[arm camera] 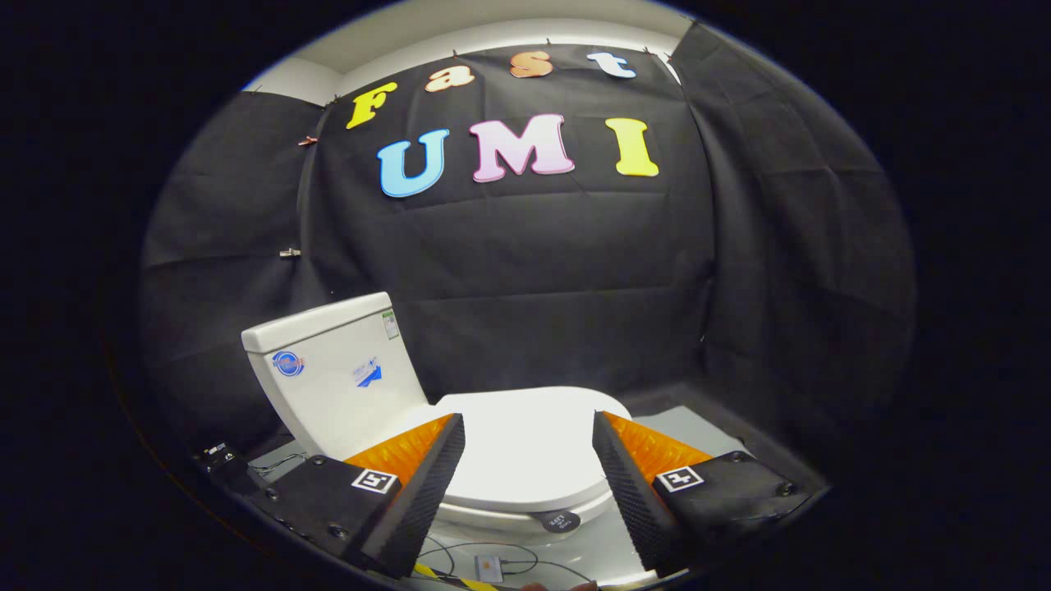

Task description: Open the toilet lid.

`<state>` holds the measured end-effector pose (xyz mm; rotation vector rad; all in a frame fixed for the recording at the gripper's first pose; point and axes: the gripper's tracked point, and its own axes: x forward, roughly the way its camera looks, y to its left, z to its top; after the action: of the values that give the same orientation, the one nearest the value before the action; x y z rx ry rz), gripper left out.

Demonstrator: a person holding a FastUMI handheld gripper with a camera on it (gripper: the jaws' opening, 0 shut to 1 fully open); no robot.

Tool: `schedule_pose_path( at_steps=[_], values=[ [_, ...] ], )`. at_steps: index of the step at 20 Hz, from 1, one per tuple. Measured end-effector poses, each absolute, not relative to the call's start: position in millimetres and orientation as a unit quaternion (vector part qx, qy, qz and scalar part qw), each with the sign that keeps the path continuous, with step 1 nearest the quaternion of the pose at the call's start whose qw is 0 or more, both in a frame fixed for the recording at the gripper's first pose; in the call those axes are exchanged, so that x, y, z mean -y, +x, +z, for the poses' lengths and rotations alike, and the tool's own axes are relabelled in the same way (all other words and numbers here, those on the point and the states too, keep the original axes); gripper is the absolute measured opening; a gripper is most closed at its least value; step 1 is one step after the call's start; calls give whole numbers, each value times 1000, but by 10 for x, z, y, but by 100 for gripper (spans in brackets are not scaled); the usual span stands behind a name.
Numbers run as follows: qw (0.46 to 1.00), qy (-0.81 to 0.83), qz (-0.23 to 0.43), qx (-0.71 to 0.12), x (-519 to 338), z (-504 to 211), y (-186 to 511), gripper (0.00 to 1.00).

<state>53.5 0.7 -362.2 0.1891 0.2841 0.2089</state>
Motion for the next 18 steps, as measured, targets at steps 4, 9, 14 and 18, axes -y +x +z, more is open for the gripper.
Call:
schedule_pose_path(
  at_steps=[4,9,14,18],
  values=[
    [968,133,102,-189,121,-4058,507,99],
    [940,222,95,-239,252,-4441,487,99],
    [902,316,77,-282,388,-4800,446,99],
    [862,384,65,-325,420,-5151,422,99]
  ],
)
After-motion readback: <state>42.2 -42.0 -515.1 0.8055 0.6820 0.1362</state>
